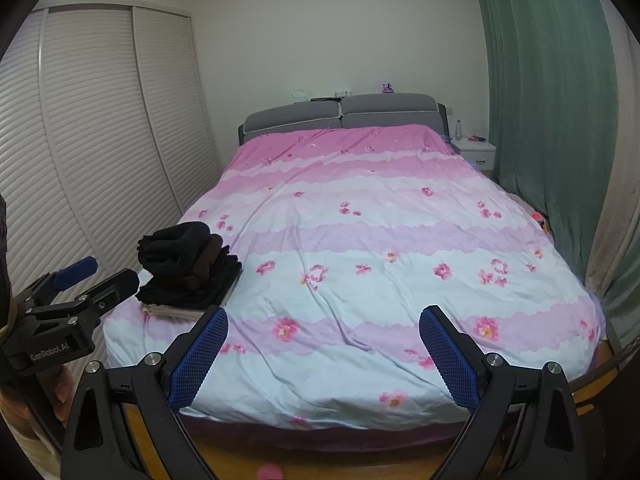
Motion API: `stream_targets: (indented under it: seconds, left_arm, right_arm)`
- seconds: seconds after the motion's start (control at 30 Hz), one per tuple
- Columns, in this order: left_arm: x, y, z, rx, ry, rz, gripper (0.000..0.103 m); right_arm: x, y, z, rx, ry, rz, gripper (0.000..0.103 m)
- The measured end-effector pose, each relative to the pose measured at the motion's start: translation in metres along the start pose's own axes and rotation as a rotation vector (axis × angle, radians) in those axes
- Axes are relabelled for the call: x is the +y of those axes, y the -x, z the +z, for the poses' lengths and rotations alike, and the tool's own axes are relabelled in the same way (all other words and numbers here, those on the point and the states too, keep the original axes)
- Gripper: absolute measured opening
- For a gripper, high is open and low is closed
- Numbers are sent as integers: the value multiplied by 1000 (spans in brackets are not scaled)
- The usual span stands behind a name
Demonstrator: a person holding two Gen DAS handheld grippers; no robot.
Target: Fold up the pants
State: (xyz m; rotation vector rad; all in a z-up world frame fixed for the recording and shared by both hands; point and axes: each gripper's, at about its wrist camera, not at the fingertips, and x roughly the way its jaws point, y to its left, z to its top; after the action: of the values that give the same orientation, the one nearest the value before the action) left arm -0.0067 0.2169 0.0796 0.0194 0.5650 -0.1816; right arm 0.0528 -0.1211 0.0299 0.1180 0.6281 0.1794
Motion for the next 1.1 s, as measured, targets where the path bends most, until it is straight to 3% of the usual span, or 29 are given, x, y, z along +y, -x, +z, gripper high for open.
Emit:
stream_targets:
  seconds: [1.1]
  left_arm:
    - [4,6,4,-11,-18,-10,103]
  right_arm:
    - [-2,-1,4,1,-2,-8,97]
